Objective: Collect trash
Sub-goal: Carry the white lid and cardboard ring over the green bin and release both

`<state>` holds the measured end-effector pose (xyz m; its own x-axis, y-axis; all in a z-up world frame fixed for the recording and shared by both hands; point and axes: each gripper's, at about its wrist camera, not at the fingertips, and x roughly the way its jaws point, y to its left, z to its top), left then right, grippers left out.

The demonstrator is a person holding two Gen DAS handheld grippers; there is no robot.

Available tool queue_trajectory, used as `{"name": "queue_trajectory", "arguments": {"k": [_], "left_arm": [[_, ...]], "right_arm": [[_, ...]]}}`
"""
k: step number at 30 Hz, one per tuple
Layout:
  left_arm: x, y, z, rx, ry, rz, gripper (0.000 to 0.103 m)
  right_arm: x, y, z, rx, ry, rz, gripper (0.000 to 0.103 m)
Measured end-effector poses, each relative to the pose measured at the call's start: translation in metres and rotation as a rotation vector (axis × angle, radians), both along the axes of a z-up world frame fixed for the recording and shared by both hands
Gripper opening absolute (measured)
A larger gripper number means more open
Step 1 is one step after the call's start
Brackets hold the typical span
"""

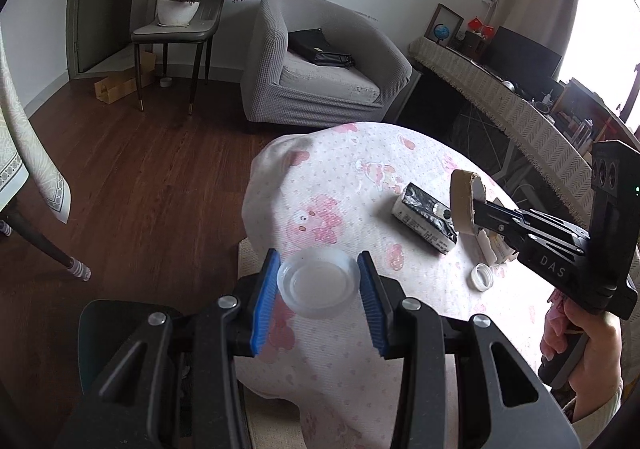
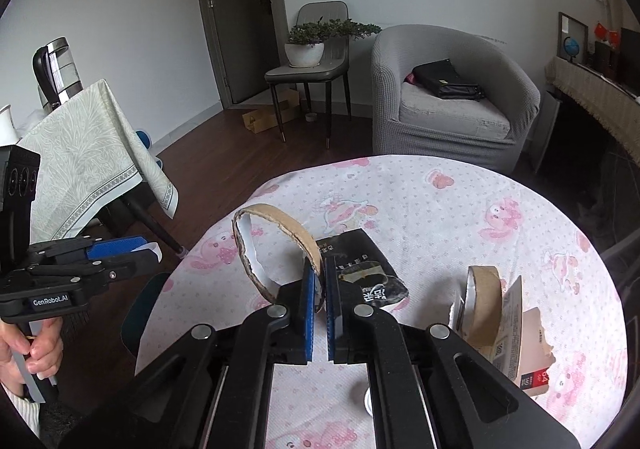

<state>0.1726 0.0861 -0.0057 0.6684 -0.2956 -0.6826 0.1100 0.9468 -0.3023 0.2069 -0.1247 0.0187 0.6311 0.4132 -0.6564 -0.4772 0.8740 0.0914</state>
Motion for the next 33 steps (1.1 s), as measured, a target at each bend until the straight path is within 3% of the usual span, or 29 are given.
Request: {"name": "queue_trajectory", "arguments": {"k": [14, 33], "left_arm": [[-0.015, 0.055, -0.015, 0.068, 0.029, 0.09, 0.042], [-0.039, 0.146, -0.071, 0.108, 0.179, 0.21, 0.042]], "right_arm": [[-0.003, 0.057, 0.0, 0.064, 0.026, 0.117, 0.004], [-0.013, 0.172, -0.015, 0.093, 0.095, 0.287, 0.004]]}}
